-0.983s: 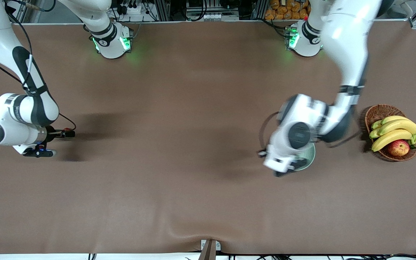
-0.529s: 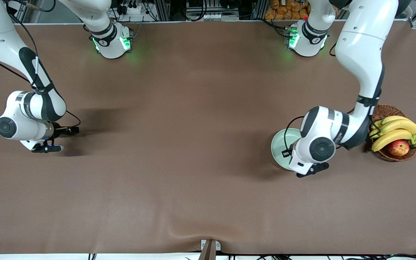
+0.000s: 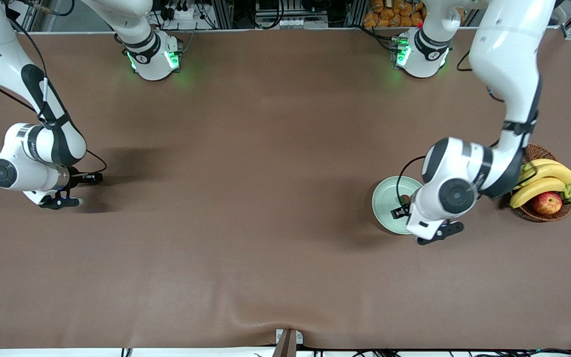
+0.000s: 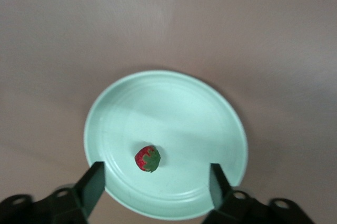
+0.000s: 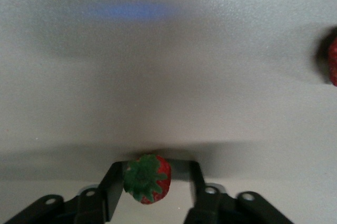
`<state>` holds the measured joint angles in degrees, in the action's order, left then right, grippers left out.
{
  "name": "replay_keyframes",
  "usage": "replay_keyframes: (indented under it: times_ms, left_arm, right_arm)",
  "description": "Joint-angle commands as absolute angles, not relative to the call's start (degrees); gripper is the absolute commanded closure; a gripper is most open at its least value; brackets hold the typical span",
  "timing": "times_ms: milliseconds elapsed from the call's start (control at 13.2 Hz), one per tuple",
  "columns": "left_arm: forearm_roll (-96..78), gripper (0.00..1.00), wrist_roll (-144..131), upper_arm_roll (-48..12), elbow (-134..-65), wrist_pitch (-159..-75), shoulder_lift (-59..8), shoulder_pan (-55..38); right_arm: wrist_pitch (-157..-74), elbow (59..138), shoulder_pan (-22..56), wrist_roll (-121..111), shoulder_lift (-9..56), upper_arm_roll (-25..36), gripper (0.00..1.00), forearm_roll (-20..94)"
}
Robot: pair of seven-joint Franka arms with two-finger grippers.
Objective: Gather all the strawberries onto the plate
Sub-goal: 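Carry the second strawberry toward mid-table with the right gripper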
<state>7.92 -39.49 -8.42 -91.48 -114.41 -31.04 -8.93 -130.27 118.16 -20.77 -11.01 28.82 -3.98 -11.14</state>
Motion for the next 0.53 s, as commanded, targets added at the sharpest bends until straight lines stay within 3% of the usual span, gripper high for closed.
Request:
replay_keyframes:
  times_ms: [0,227,454]
  left_arm:
    - [9.41,0.0,-39.46,-8.61,-91.15,-112.59,-24.63,-8.88]
    - [8.35,0.0,-33.69,-8.61,-87.82,-107.08,-20.49,-8.7]
    - [3.97,0.0,-24.73,-8.79,-85.96,-102.05,-16.28,-5.11]
  right_arm:
    - [-131.13,119.8,-22.33,-11.43,27.25,-5.36,1.0,-12.57]
    - [-131.13,118.92,-21.62,-11.51,26.28,-6.06,1.0,-12.48]
    - [-130.78,116.29,-21.36,-11.51,24.09,-11.67,1.0,-12.48]
